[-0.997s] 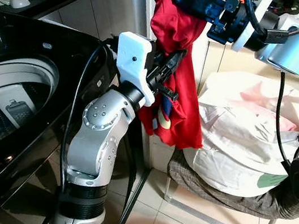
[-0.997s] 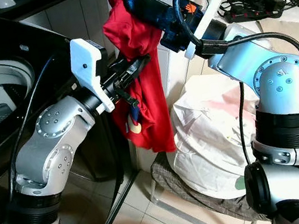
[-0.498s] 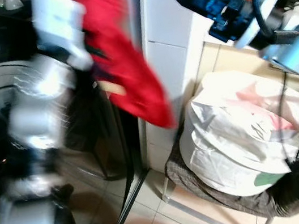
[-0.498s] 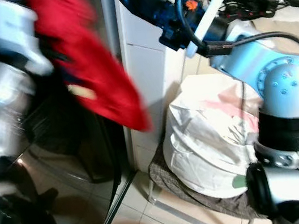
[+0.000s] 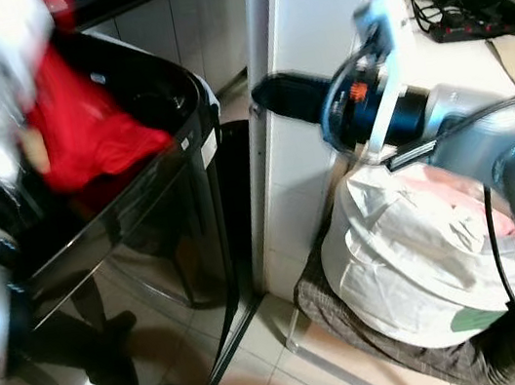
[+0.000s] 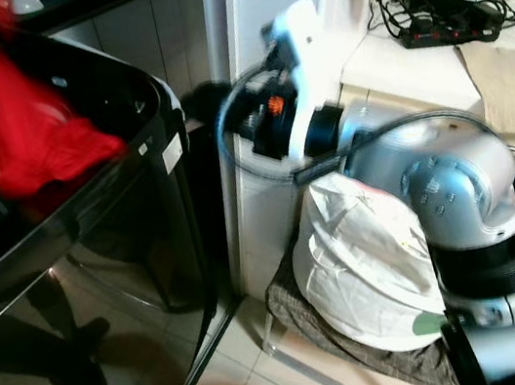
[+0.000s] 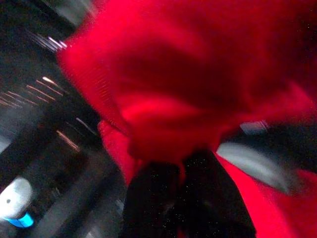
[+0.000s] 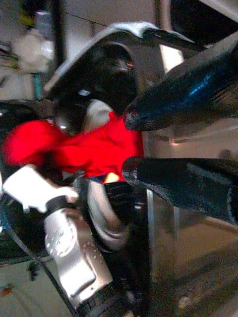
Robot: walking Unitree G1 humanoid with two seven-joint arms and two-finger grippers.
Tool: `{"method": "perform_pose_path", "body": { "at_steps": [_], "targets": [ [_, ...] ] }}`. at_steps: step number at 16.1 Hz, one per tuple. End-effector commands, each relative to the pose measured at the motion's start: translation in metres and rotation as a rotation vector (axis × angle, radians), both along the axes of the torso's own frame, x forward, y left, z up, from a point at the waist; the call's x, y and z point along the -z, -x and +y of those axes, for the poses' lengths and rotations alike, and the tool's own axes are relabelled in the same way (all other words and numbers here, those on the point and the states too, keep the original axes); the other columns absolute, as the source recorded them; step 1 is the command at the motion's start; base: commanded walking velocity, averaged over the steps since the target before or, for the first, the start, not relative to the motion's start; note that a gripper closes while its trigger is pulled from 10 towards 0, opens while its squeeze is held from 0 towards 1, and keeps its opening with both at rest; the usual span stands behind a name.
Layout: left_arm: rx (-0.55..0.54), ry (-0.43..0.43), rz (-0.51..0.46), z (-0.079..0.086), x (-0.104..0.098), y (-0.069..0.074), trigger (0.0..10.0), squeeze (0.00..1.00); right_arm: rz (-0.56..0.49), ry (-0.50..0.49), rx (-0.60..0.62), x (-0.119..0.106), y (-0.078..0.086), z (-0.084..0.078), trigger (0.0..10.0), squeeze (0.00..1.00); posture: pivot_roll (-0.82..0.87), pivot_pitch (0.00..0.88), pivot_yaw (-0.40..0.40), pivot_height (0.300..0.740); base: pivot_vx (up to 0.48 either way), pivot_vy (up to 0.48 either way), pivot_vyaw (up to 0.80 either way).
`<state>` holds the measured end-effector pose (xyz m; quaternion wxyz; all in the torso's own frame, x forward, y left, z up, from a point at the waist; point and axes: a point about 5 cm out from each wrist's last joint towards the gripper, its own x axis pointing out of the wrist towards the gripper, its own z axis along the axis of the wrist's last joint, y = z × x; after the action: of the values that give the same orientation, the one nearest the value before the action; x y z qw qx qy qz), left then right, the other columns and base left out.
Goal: Clothes washing
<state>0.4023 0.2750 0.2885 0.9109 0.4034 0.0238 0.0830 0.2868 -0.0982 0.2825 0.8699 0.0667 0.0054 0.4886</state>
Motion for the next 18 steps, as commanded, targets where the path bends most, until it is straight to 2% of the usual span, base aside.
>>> {"method": "perform_pose_path", "body": {
  "at_steps": [1,2,3,4,7,10,12,14,15,16,17,18],
  "targets": [
    [0.027,-0.007,0.012,-0.006,-0.007,-0.003,10.0,0.0,-0.014,0.038,0.001,0.001,0.003,0.0,10.0,0.0,-0.02,0.0,-0.059,0.74,0.0,0.0,0.0],
    [0.028,0.038,0.109,-0.005,0.012,-0.003,10.0,0.0,-0.009,0.08,0.0,0.008,0.004,0.001,10.0,0.0,-0.02,0.0,-0.059,0.74,0.0,0.0,0.0],
    [0.028,0.038,0.109,-0.005,0.012,-0.003,10.0,0.0,-0.009,0.08,0.0,0.008,0.004,0.001,10.0,0.0,-0.02,0.0,-0.059,0.74,0.0,0.0,0.0],
    [-0.003,0.097,0.196,0.0,0.028,-0.002,10.0,1.0,-0.006,0.108,0.001,0.013,0.005,0.002,10.0,0.0,-0.03,0.0,-0.059,0.74,0.0,0.0,0.0],
    [-0.071,0.117,0.257,0.02,0.031,0.006,10.0,1.0,-0.002,0.122,-0.004,0.016,0.006,0.002,10.0,0.0,-0.03,0.0,-0.063,0.74,0.0,0.0,0.0],
    [-0.047,0.201,0.34,0.027,0.036,0.011,10.0,1.0,0.026,0.132,0.015,0.021,0.002,0.001,10.0,0.0,-0.01,0.0,-0.067,0.74,0.0,0.0,0.0],
    [-0.025,0.271,0.376,0.031,0.035,0.014,10.0,1.0,0.09,0.129,0.118,0.027,-0.011,-0.006,10.0,0.0,-0.01,0.0,-0.069,0.74,0.0,0.0,0.0],
    [-0.011,0.304,0.394,0.033,0.034,0.016,10.0,1.0,0.129,0.131,0.205,0.032,-0.021,-0.013,10.0,0.0,0.0,0.0,-0.07,0.74,0.0,0.0,0.0],
    [0.034,0.32,0.407,0.032,0.03,0.017,10.0,0.32,0.151,0.131,0.314,0.035,-0.032,-0.024,10.0,0.0,0.0,0.0,-0.069,0.74,0.0,0.0,0.0],
    [0.096,0.299,0.308,0.026,0.017,0.013,10.0,0.0,0.153,0.123,0.397,0.037,-0.04,-0.032,10.0,0.0,0.0,0.0,-0.066,0.74,0.0,0.0,0.0],
    [0.123,0.299,0.271,0.023,0.012,0.012,10.0,0.0,0.151,0.125,0.426,0.038,-0.042,-0.034,10.0,0.0,0.0,0.0,-0.066,0.74,0.0,0.0,0.0],
    [0.305,0.365,0.151,-0.001,-0.002,0.007,10.0,0.0,0.12,0.222,0.577,0.05,-0.055,-0.051,10.0,0.0,0.0,0.0,-0.058,0.74,0.0,0.0,0.0]
  ]
}}
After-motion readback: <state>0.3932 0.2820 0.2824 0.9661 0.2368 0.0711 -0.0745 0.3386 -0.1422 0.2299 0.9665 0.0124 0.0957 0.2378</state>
